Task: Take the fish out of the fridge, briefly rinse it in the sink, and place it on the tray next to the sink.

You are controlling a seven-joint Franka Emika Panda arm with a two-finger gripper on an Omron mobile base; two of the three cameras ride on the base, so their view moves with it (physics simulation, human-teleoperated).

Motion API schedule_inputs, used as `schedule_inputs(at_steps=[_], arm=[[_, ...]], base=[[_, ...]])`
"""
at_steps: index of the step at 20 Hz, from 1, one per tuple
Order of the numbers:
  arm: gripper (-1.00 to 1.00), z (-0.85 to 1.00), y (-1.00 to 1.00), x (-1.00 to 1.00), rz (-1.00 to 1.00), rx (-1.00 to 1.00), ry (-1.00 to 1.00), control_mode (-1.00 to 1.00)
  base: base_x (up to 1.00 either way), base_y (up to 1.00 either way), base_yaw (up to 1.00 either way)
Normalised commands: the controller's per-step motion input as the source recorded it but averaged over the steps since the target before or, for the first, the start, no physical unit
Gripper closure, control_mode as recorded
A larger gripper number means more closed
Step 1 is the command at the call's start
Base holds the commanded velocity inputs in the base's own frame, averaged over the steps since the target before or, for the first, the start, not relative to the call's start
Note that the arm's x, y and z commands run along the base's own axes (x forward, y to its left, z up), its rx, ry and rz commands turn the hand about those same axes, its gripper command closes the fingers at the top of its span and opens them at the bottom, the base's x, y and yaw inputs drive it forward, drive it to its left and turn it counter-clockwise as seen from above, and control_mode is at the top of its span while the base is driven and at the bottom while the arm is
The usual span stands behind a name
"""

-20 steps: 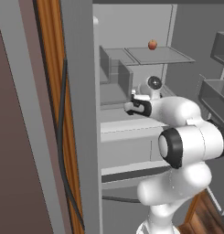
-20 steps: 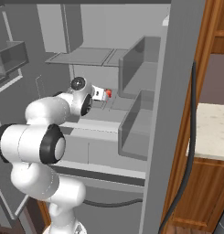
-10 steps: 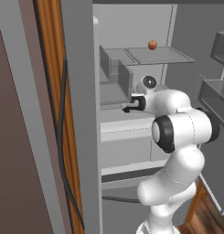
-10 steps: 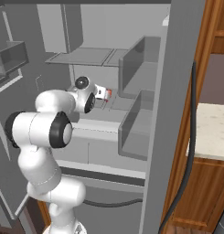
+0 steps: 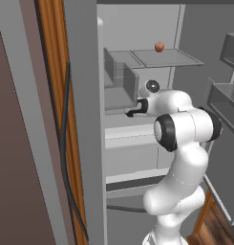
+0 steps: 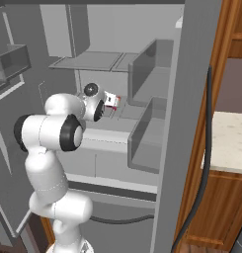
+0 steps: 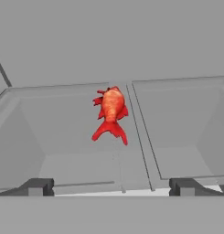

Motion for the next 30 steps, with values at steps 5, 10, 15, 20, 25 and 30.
schedule_inputs(at_steps=[5, 10, 15, 20, 25, 30], arm=[[-1.0, -0.14, 0.0, 0.34, 0.0, 0.0, 0.0, -1.0], [-1.0, -0.07, 0.0, 0.29, 0.0, 0.0, 0.0, -1.0], [-1.0, -0.13, 0.0, 0.29, 0.0, -0.01, 0.0, -1.0], [-1.0, -0.17, 0.0, 0.3, 0.0, 0.0, 0.0, -1.0], [-1.0, -0.11, 0.0, 0.3, 0.0, 0.0, 0.0, -1.0], [-1.0, -0.1, 0.0, 0.26, 0.0, 0.0, 0.0, -1.0]], base=[[0.0, 0.0, 0.0], [0.0, 0.0, 0.0], [0.0, 0.0, 0.0], [0.0, 0.0, 0.0], [0.0, 0.0, 0.0], [0.0, 0.0, 0.0]])
